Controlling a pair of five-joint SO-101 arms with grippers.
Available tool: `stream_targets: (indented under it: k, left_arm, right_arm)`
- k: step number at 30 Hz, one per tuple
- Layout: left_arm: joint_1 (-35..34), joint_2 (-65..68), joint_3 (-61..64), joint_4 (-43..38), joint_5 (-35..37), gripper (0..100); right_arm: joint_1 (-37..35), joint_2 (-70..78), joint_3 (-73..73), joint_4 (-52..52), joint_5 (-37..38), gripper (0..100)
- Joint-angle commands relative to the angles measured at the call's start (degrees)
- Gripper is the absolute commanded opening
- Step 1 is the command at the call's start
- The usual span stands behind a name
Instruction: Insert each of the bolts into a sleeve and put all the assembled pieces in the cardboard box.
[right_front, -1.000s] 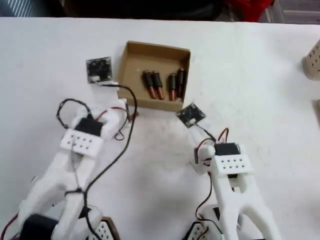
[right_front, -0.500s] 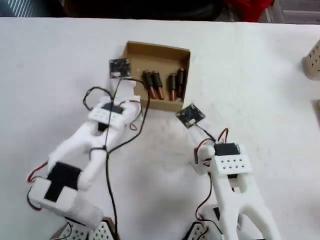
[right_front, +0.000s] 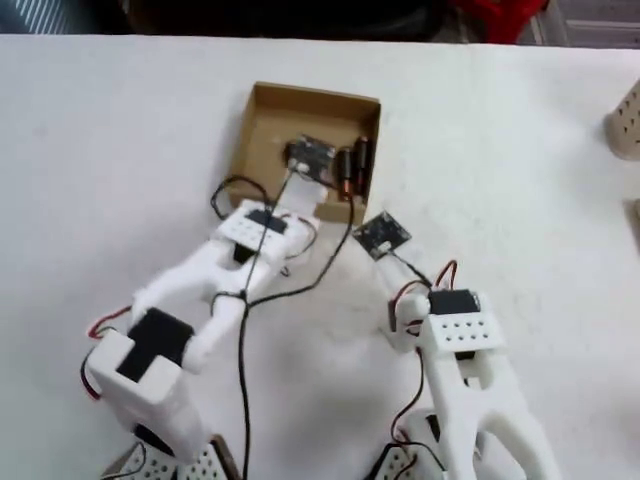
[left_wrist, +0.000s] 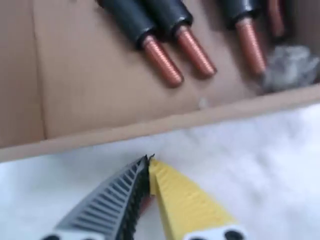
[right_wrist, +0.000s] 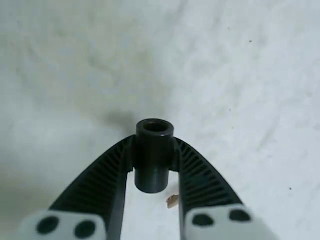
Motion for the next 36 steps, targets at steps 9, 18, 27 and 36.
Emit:
stream_targets:
  k: [9, 18, 27, 36]
  left_arm:
    - [5.14, -12.18, 0.70, 13.45, -7.74, 2]
    - [6.02, -36.00, 20.40, 13.27, -13.36, 3]
    - [3.56, -30.64, 25.58, 2.46, -13.01, 2]
    - [-6.73, -15.96, 14.68, 4.04, -7.03, 2]
  right_arm:
    - [0.04, -1.27, -0.35, -0.57, -0.09, 1.7]
    - [0.04, -1.01, -0.35, -0.66, -0.09, 1.7]
    - [0.04, -1.01, -0.35, -0.66, -0.09, 1.7]
    - [-0.04, -1.45, 0.79, -1.54, -0.09, 1.7]
